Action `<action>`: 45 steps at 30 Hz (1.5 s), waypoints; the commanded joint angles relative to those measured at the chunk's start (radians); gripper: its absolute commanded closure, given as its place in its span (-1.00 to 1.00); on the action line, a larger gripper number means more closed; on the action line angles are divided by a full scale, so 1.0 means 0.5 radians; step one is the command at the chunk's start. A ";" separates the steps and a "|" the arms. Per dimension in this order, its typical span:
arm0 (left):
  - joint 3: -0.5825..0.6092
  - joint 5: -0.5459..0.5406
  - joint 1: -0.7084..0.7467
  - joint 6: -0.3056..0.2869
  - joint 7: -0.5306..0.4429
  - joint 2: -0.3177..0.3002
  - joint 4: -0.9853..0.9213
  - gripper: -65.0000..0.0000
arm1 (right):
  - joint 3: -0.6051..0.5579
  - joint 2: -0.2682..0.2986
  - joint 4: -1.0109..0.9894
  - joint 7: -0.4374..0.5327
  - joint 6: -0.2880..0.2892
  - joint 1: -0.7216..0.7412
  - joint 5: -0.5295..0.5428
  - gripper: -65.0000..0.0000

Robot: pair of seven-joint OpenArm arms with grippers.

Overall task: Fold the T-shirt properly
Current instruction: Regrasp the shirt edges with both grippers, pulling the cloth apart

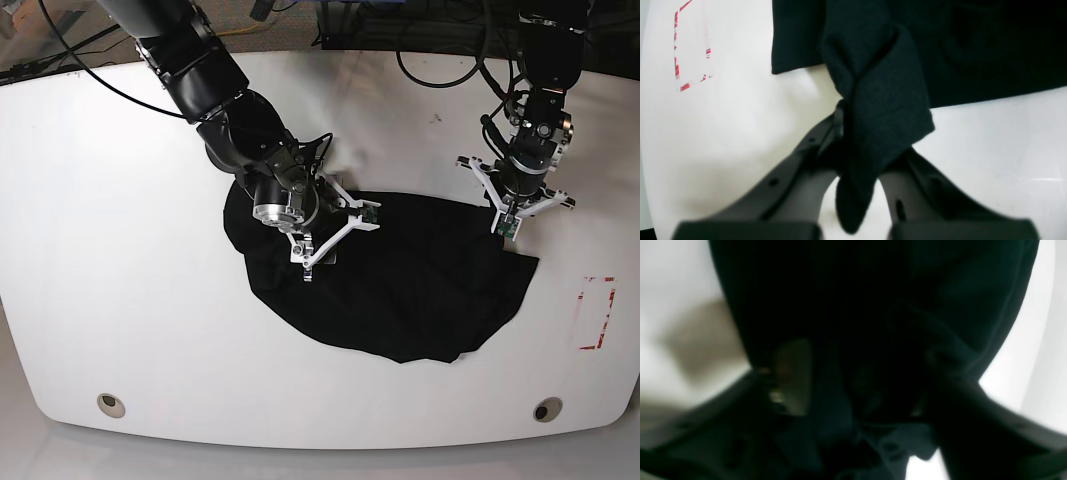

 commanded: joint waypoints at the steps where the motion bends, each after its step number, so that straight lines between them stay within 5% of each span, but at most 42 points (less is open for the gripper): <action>1: -0.007 0.004 -0.005 0.014 -0.034 -0.019 0.031 0.99 | 0.074 -0.022 0.012 0.069 -0.018 0.048 0.000 0.08; 14: -0.004 0.004 0.019 0.014 -0.034 -0.013 0.028 0.99 | 0.175 -0.019 0.021 0.142 -0.018 0.054 0.003 0.51; 17: -0.004 0.004 0.016 0.014 -0.034 -0.013 0.028 0.99 | 0.175 -0.019 0.025 0.136 -0.018 0.048 0.003 0.46; 25: -0.004 0.004 0.010 0.014 -0.034 -0.013 0.028 0.99 | 0.175 -0.022 0.150 0.047 -0.018 0.033 0.018 -0.11; 42: 0.021 0.007 0.010 0.014 -0.034 0.014 0.025 0.99 | 0.175 0.040 0.107 0.044 -0.018 0.076 0.009 -0.11; 45: 0.024 0.007 0.013 0.014 -0.034 0.024 0.025 0.99 | 0.175 0.037 0.034 0.111 -0.018 0.094 0.003 0.04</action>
